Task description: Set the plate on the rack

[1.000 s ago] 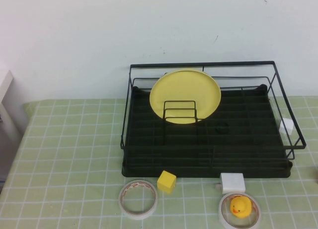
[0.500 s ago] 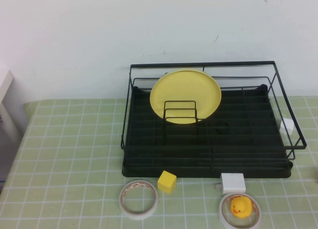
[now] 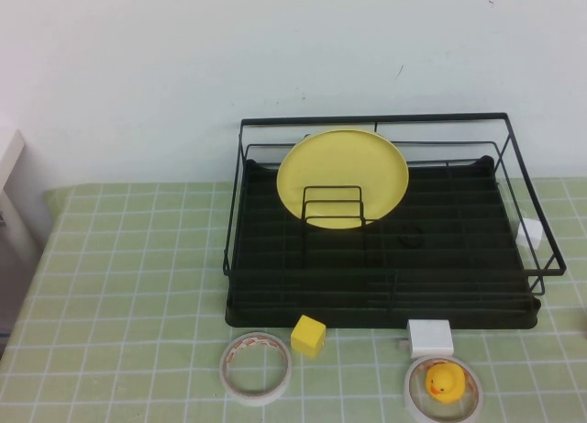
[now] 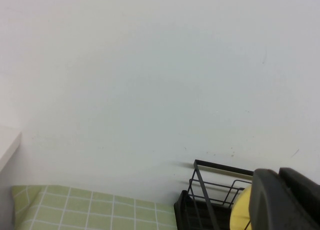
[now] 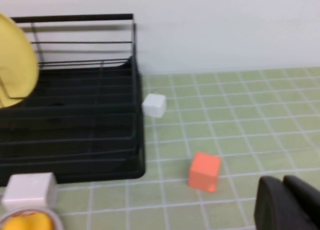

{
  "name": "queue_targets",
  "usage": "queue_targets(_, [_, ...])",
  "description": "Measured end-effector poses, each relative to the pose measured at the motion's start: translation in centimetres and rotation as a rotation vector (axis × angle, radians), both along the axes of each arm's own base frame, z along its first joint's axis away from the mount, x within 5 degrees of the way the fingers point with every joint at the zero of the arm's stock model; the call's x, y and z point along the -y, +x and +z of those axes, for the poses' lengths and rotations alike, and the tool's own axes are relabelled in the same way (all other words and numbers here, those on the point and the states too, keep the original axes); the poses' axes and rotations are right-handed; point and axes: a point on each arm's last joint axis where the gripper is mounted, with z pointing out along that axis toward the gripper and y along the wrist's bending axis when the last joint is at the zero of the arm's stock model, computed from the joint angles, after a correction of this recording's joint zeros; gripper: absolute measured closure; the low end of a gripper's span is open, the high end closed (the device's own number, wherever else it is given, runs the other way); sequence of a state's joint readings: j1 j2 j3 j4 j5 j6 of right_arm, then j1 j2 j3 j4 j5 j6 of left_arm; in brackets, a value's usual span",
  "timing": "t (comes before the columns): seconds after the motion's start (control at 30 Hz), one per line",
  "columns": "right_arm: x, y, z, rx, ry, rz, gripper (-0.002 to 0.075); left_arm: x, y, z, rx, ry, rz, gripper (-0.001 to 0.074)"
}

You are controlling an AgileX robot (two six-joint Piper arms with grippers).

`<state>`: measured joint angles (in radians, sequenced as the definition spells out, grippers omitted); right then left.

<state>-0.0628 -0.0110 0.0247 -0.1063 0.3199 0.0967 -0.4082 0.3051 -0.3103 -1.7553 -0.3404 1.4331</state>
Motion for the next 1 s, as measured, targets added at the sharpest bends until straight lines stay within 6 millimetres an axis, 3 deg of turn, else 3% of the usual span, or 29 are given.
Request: queue_targets(1.0, [-0.3, -0.01, -0.06, -0.008, 0.046, 0.042, 0.0715, -0.2, 0.02, -0.04, -0.009, -0.052, 0.02, 0.0736])
